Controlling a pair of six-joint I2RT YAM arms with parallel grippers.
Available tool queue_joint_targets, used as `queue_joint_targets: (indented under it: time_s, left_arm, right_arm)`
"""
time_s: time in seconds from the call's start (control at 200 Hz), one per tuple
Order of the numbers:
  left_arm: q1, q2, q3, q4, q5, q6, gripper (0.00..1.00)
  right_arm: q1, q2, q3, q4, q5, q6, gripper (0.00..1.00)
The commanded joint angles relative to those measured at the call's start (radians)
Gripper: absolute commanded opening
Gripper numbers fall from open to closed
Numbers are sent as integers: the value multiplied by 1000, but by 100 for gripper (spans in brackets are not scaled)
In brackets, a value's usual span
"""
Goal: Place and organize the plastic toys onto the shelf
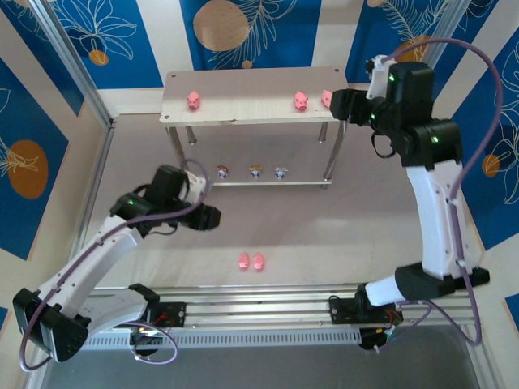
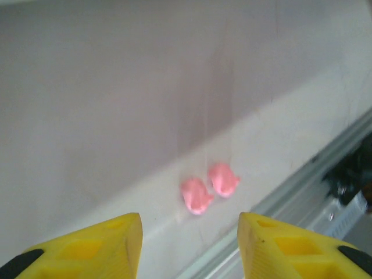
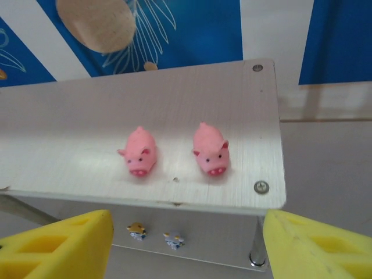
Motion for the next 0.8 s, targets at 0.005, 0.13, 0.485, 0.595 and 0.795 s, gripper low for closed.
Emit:
queue_joint_targets:
  time_s: [0.005, 0.13, 0.485, 0.595, 0.795]
  left_arm:
    - [-85, -34, -127, 78, -24, -119, 48]
    - [-164, -20, -220, 167, -47, -205, 48]
    - [-300, 160, -280, 362, -54, -303, 49]
    - [-303, 210, -279, 378, -59, -306, 48]
    - [-304, 278, -277, 403, -44, -307, 45]
  right_arm:
    - [64, -73, -87, 15, 49, 13, 70]
    - [107, -129, -162, 11, 69, 24, 70]
    - [163, -144, -187, 28, 60, 18, 70]
    - [163, -147, -185, 36, 56, 11, 70]
    - [159, -158, -192, 42, 59, 1, 70]
